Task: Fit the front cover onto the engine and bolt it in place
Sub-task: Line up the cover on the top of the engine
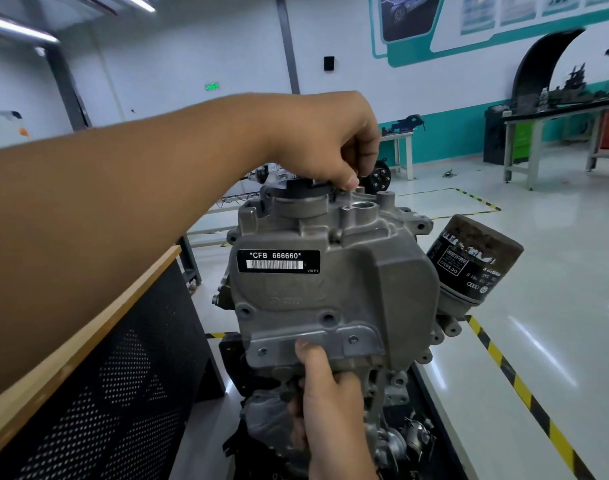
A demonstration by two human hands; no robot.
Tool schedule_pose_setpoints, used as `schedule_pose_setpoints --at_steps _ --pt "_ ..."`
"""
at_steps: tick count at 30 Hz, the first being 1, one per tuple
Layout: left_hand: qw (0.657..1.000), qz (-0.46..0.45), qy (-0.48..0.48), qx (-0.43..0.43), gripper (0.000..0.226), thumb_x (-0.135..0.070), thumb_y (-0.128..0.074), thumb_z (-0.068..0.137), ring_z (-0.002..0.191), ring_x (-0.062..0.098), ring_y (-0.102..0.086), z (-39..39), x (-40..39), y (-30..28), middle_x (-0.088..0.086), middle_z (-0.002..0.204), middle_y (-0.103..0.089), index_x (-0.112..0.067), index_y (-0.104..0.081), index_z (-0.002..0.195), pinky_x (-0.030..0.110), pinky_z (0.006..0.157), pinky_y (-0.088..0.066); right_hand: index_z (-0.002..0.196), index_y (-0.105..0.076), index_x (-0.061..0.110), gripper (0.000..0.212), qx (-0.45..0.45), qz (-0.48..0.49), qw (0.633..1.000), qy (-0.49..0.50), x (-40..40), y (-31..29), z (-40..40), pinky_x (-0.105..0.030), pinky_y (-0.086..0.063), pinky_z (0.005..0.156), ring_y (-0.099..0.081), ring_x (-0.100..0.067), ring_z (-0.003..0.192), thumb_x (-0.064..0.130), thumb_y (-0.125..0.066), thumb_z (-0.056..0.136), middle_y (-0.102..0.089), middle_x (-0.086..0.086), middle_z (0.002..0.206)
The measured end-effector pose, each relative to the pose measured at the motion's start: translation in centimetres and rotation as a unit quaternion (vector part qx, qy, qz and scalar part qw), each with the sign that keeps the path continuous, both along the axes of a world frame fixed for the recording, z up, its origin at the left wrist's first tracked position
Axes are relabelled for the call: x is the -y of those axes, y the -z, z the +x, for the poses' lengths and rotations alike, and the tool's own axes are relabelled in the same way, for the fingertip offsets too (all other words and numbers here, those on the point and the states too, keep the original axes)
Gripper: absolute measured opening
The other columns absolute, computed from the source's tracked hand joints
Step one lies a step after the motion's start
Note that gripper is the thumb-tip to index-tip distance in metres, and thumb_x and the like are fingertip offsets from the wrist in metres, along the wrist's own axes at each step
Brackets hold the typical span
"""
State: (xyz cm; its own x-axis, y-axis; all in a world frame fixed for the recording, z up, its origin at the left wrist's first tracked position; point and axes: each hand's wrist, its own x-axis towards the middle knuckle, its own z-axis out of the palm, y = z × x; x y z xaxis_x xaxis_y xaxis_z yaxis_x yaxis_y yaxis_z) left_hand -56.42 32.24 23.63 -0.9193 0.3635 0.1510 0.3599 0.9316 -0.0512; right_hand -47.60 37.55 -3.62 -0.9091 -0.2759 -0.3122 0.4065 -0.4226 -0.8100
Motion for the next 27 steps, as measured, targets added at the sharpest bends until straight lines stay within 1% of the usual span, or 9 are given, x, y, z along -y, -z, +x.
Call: schedule_pose_setpoints --at_steps 2,5,7,10,16,20,23,25,27 --pt "1.000 -0.019 -0.007 -0.008 0.014 -0.013 -0.080 0.086 0.073 0.003 -0.069 0.3 0.2 0.2 -0.010 0.080 -0.073 -0.024 -0.071 0.088 0.025 0.072 -0.059 0.093 -0.062 0.008 0.070 0.001 -0.003 1.000 -0.002 0.0 -0.2 0.1 -0.024 -0.039 0.044 -0.054 -0.018 0.052 0.061 -0.075 0.049 -0.067 -0.011 0.076" --pt "0.999 -0.024 -0.019 -0.027 0.018 -0.014 -0.080 0.085 0.072 0.000 -0.068 0.9 0.5 0.3 -0.013 0.076 -0.072 -0.028 -0.070 0.083 0.021 0.070 -0.057 0.084 -0.061 0.005 0.049 0.001 -0.002 1.000 -0.016 -0.1 -0.2 0.0 -0.020 -0.035 0.037 -0.047 -0.015 0.035 0.048 -0.081 0.070 -0.061 -0.010 0.060" --pt "0.999 -0.025 -0.019 -0.040 0.019 -0.014 -0.082 0.083 0.071 0.000 -0.067 1.2 0.4 0.3 -0.013 0.076 -0.072 -0.029 -0.069 0.081 0.023 0.071 -0.057 0.080 -0.061 0.007 0.042 -0.005 -0.002 1.000 -0.022 -0.2 -0.1 0.0 -0.020 -0.035 0.038 -0.046 -0.015 0.036 0.044 -0.078 0.073 -0.059 -0.007 0.054" --pt "0.994 -0.082 -0.025 -0.060 0.019 -0.013 -0.084 0.080 0.069 0.000 -0.065 1.3 -0.4 0.5 -0.013 0.074 -0.070 -0.027 -0.071 0.080 0.025 0.072 -0.055 0.078 -0.060 0.006 0.045 -0.010 -0.008 1.000 -0.019 -0.3 -0.3 0.1 -0.020 -0.033 0.037 -0.044 -0.016 0.034 0.045 -0.081 0.071 -0.056 -0.007 0.051" --pt "0.985 -0.147 -0.043 -0.083 0.015 -0.013 -0.079 0.083 0.080 0.002 -0.062 1.0 -1.1 0.8 -0.011 0.082 -0.069 -0.024 -0.074 0.090 0.030 0.075 -0.056 0.079 -0.057 0.004 0.042 0.001 -0.004 0.999 -0.031 -0.9 -0.6 -0.2 -0.020 -0.028 0.036 -0.037 -0.018 0.030 0.040 -0.077 0.074 -0.052 -0.008 0.046" --pt "0.975 -0.181 -0.116 -0.060 0.020 -0.024 -0.068 0.090 0.086 0.026 -0.062 0.7 -1.1 1.0 0.004 0.092 -0.070 -0.011 -0.076 0.104 0.038 0.076 -0.053 0.079 -0.057 0.002 0.047 -0.001 -0.003 0.999 -0.036 -0.7 -0.5 -0.4 -0.021 -0.027 0.036 -0.035 -0.018 0.031 0.043 -0.076 0.069 -0.052 -0.009 0.046" --pt "0.975 -0.172 -0.138 -0.030 0.025 -0.018 -0.061 0.093 0.079 0.025 -0.052 0.7 -1.1 1.3 0.015 0.089 -0.066 0.001 -0.072 0.104 0.038 0.070 -0.043 0.089 -0.058 0.001 0.060 0.006 -0.005 0.999 -0.036 -0.2 -0.2 -0.3 -0.020 -0.028 0.037 -0.036 -0.018 0.031 0.051 -0.080 0.063 -0.051 -0.006 0.045" --pt "0.976 -0.161 -0.145 -0.030 0.022 -0.015 -0.059 0.094 0.078 0.025 -0.051 0.9 -1.4 1.6 0.016 0.090 -0.066 0.002 -0.070 0.103 0.037 0.068 -0.041 0.095 -0.059 0.003 0.073 0.011 -0.008 0.999 -0.031 -0.1 -0.1 -0.1 -0.019 -0.030 0.037 -0.039 -0.017 0.032 0.057 -0.078 0.050 -0.052 -0.004 0.047" --pt "0.974 -0.156 -0.157 -0.044 0.017 -0.010 -0.055 0.095 0.072 0.024 -0.052 1.1 -1.9 2.1 0.013 0.082 -0.062 0.002 -0.063 0.087 0.031 0.062 -0.041 0.098 -0.061 0.006 0.082 0.013 -0.007 0.999 -0.028 -0.1 0.0 0.0 -0.021 -0.033 0.039 -0.046 -0.016 0.037 0.061 -0.076 0.040 -0.059 -0.003 0.054"
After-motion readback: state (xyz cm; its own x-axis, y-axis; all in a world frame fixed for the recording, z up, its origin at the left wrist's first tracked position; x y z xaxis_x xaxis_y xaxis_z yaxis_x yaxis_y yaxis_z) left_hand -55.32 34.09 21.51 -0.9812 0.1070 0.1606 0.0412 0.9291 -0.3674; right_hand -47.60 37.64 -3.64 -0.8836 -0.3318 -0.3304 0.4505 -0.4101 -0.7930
